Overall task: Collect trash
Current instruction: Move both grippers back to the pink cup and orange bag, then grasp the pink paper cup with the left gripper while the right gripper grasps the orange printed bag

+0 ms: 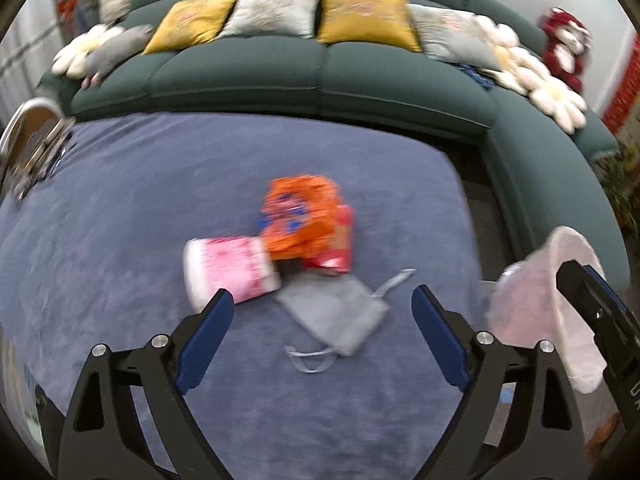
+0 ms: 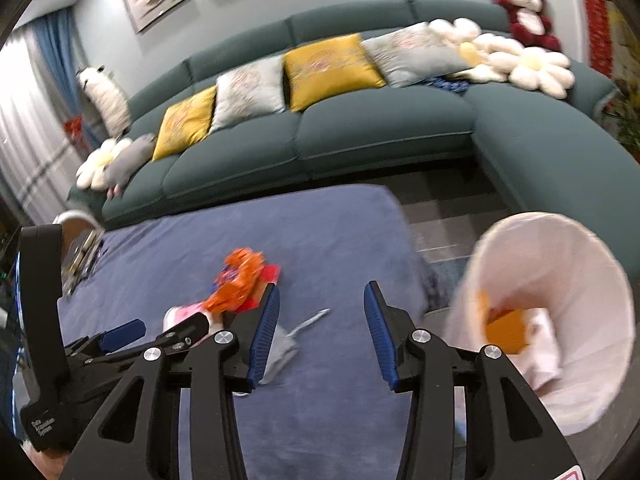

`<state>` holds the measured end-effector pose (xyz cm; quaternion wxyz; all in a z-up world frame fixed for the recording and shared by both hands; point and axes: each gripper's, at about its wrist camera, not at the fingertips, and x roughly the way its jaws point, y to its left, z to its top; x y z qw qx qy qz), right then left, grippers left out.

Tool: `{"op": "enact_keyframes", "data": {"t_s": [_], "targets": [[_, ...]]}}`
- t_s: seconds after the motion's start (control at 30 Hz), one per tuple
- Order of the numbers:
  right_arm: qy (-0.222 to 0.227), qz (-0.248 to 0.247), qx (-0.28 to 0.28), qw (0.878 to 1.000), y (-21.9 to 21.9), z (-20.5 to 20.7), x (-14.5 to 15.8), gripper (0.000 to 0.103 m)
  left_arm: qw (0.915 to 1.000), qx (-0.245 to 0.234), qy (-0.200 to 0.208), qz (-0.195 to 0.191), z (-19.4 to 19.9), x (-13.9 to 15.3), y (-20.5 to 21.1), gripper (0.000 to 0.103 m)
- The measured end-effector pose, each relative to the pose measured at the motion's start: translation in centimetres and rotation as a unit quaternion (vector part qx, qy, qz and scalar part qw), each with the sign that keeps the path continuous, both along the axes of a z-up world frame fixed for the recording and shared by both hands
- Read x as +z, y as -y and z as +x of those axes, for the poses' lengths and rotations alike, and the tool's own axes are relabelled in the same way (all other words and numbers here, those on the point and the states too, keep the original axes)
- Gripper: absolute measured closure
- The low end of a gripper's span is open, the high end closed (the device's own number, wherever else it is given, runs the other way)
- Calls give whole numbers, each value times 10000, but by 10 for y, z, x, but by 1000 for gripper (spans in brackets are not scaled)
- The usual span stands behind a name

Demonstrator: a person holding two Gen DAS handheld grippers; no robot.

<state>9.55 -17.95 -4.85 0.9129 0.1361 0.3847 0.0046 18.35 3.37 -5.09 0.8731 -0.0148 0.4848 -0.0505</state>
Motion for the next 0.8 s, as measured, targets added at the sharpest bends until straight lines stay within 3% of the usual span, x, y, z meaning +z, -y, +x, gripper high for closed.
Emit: {"op": "enact_keyframes", "data": {"t_s": [0.37, 0.73, 0.8], "targets": [[-465, 3, 653, 9968, -80, 59, -43, 54, 9966, 692, -443, -104, 29, -44, -83, 17], [-887, 12, 830, 9926, -115, 121, -86, 54, 9935, 761, -770, -351, 55, -78, -99, 18], [-954, 18, 834, 9919, -116, 129, -92, 54, 9933, 733, -806, -389, 59, -83, -99, 24]]}}
